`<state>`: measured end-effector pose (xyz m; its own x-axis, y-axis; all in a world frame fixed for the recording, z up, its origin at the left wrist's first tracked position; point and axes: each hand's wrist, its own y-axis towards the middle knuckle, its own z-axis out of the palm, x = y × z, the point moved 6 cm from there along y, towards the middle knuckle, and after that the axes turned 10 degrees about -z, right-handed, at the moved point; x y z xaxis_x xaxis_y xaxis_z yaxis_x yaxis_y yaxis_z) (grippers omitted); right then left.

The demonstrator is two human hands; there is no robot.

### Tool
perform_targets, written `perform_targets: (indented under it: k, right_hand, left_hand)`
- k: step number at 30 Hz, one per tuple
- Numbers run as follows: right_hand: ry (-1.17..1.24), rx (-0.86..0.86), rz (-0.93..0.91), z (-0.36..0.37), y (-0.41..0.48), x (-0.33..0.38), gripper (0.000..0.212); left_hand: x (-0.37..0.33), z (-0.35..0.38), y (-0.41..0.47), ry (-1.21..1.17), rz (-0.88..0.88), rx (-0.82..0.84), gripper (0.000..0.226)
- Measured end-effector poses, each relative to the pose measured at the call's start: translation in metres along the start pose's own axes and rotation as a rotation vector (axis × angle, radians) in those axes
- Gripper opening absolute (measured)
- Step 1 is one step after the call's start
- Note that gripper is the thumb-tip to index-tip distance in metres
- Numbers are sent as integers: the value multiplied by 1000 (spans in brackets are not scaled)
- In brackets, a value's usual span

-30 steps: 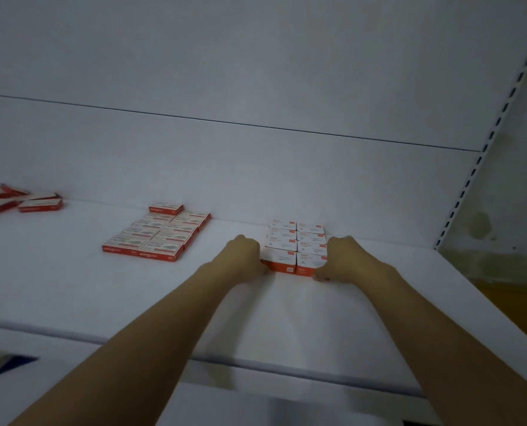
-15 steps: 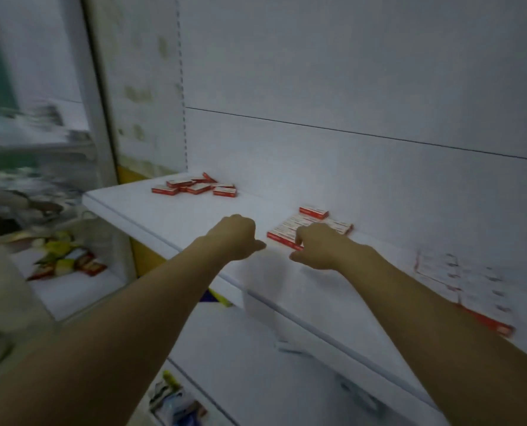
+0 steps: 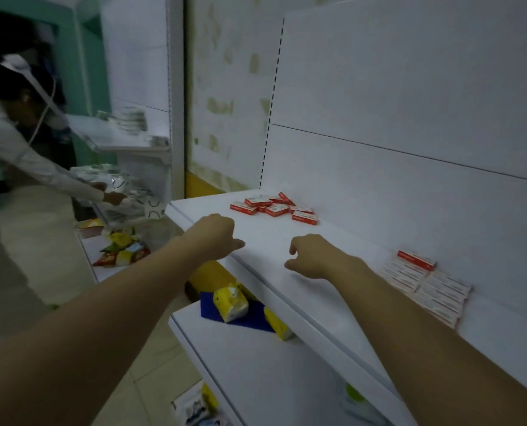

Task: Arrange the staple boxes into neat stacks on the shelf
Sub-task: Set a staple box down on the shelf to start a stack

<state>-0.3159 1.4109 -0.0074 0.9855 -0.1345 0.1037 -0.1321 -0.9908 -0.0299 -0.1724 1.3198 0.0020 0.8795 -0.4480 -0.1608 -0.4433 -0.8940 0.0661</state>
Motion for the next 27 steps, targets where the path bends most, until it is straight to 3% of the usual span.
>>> perform_targets:
  k: [9,17,27]
  right_hand:
    - [6,-4,21,10,118,-16,37]
    - [-7,-88,29,-4,219,-49,38]
    - [-19,-7,373,-16,210,-140,43]
  left_hand:
    - [20,21,111,10,24,13,48]
    - [-4,20,222,41,109,5,43]
    - [-69,26,279,4,375,50,47]
